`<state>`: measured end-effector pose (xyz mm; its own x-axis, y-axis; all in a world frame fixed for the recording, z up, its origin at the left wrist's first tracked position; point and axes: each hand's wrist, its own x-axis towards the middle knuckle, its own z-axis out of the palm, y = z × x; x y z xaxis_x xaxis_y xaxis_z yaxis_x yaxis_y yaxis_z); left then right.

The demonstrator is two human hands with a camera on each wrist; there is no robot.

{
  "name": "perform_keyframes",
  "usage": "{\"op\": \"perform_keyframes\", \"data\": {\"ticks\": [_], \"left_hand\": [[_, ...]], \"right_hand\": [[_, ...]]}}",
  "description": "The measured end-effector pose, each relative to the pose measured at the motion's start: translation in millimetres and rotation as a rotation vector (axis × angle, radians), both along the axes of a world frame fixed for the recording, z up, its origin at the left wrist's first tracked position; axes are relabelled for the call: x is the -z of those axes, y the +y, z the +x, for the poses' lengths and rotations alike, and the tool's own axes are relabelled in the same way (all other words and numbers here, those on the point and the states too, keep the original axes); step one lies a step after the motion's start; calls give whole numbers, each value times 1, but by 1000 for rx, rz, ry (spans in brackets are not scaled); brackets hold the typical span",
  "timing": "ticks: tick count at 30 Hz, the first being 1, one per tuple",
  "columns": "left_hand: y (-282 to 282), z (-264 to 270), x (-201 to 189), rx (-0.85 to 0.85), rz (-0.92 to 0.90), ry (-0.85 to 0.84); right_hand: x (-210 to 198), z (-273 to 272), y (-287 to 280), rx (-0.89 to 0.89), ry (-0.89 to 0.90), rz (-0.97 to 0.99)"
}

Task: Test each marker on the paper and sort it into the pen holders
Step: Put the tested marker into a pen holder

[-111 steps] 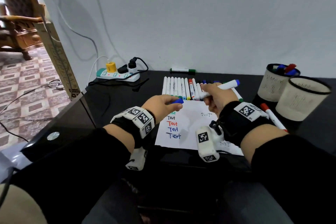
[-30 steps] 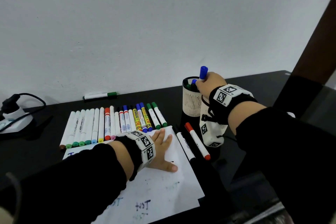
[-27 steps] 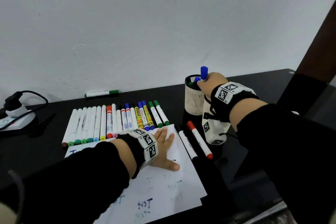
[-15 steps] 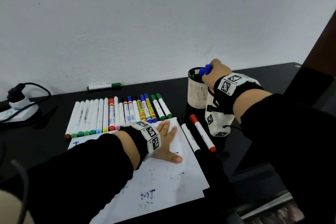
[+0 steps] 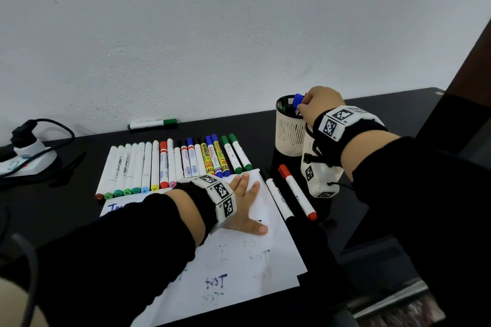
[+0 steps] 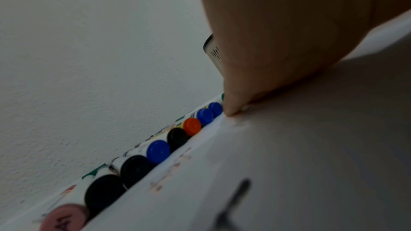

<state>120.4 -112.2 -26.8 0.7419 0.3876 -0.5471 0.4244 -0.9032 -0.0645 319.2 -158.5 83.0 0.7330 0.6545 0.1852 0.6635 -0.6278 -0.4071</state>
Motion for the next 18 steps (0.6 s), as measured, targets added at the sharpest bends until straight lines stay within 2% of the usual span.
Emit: {"op": "perform_keyframes", "data": {"ticks": [5, 10, 14, 18], "left_hand": [[1, 3, 0, -1, 7, 0], [0, 5, -4, -14, 3, 10], [0, 1, -14, -27, -26, 25], [1, -15, -29, -30, 10, 42]], "right_hand": [[0, 0, -1, -4, -12, -28], [0, -2, -6, -25, -15, 37], [-5, -8, -10, -13, -13, 79], [-17, -22, -9, -64, -52, 30]]}}
